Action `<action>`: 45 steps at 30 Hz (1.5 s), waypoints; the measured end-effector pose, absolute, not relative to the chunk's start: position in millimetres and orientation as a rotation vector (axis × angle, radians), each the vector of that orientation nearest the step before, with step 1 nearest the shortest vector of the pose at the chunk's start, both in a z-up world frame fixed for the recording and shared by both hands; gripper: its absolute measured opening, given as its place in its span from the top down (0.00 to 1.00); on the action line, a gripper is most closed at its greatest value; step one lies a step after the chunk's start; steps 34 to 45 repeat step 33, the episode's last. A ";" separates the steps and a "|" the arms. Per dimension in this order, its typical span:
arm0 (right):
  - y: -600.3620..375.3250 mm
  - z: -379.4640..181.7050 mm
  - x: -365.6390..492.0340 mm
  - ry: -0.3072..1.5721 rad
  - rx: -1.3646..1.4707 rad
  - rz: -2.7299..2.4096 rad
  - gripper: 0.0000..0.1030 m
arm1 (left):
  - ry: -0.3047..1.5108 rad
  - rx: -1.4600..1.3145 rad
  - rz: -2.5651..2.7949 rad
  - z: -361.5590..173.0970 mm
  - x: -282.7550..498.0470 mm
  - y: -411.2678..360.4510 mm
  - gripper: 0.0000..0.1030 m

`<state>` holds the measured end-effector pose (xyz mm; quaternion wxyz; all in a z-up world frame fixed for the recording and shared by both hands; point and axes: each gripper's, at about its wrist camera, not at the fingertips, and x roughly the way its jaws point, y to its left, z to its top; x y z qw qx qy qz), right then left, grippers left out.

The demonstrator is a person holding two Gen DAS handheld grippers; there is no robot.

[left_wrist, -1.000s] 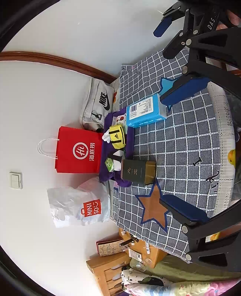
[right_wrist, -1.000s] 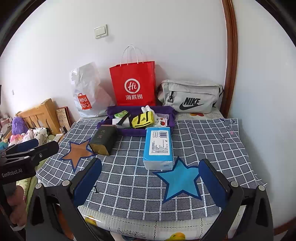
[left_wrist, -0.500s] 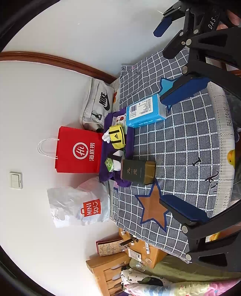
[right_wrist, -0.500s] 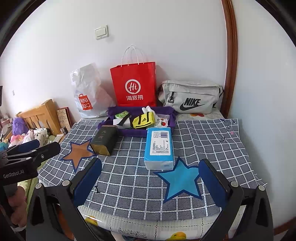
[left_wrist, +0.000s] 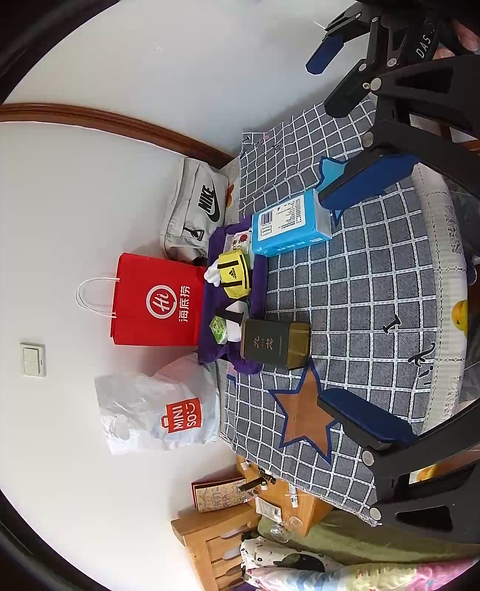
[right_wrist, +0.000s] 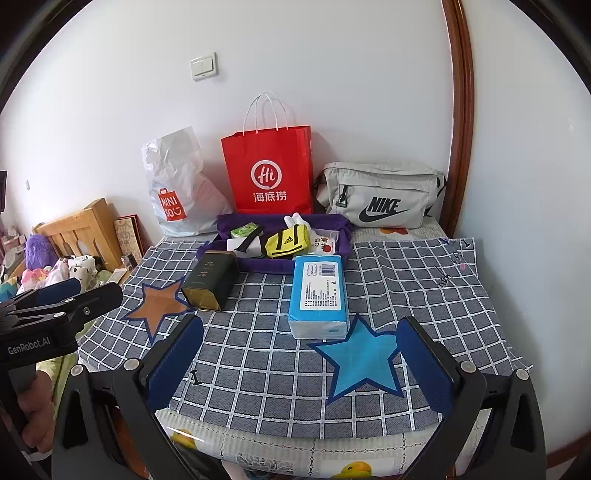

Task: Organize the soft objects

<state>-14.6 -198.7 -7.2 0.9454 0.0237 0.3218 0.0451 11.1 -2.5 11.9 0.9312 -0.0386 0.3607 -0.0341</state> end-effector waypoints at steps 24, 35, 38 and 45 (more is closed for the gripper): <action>-198.1 -6.8 -15.6 0.655 0.046 0.094 0.00 | 0.737 -0.081 -0.069 11.6 10.3 -2.5 0.05; -198.0 -9.1 -14.8 0.659 0.041 0.093 0.00 | 0.737 -0.061 -0.055 10.8 11.4 -3.5 0.05; -198.0 -9.1 -14.8 0.659 0.041 0.093 0.00 | 0.737 -0.061 -0.055 10.8 11.4 -3.5 0.05; -198.0 -9.1 -14.8 0.659 0.041 0.093 0.00 | 0.737 -0.061 -0.055 10.8 11.4 -3.5 0.05</action>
